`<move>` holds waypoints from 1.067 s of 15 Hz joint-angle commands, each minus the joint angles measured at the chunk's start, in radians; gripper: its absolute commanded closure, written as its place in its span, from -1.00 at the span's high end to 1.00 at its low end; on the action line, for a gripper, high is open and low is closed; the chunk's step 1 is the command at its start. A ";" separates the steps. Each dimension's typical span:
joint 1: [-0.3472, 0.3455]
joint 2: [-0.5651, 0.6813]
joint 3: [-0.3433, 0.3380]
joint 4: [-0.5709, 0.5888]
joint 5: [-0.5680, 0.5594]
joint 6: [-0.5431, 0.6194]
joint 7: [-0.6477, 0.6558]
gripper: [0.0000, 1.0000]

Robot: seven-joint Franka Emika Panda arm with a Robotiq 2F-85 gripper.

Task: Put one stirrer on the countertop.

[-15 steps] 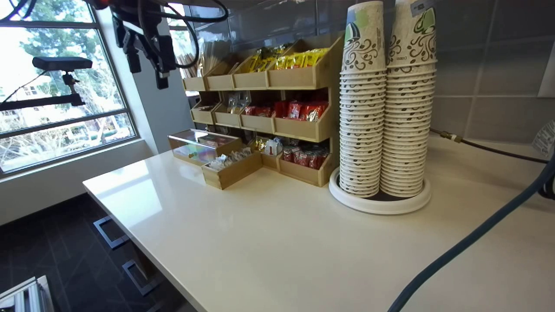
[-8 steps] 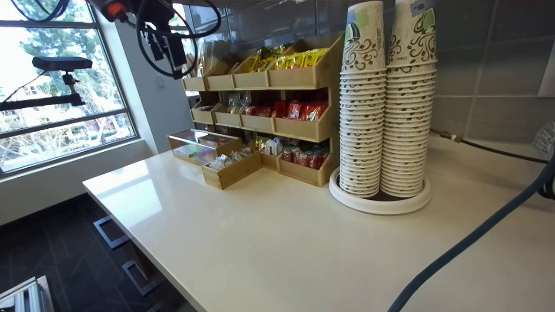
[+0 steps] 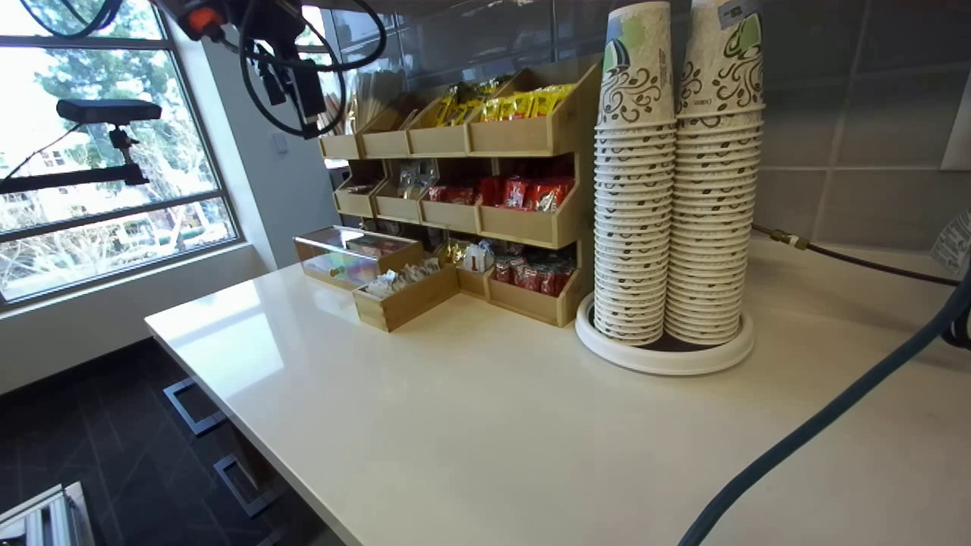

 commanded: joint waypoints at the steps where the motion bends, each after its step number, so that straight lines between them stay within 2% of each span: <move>1: 0.033 0.062 0.015 0.015 0.158 0.069 0.022 1.00; 4: 0.039 0.120 0.045 0.029 0.292 0.192 0.035 1.00; 9: 0.039 0.205 0.096 0.053 0.446 0.463 0.032 1.00; 13: 0.042 0.258 0.120 0.094 0.502 0.592 0.028 1.00; 16: 0.043 0.289 0.133 0.119 0.502 0.641 0.030 1.00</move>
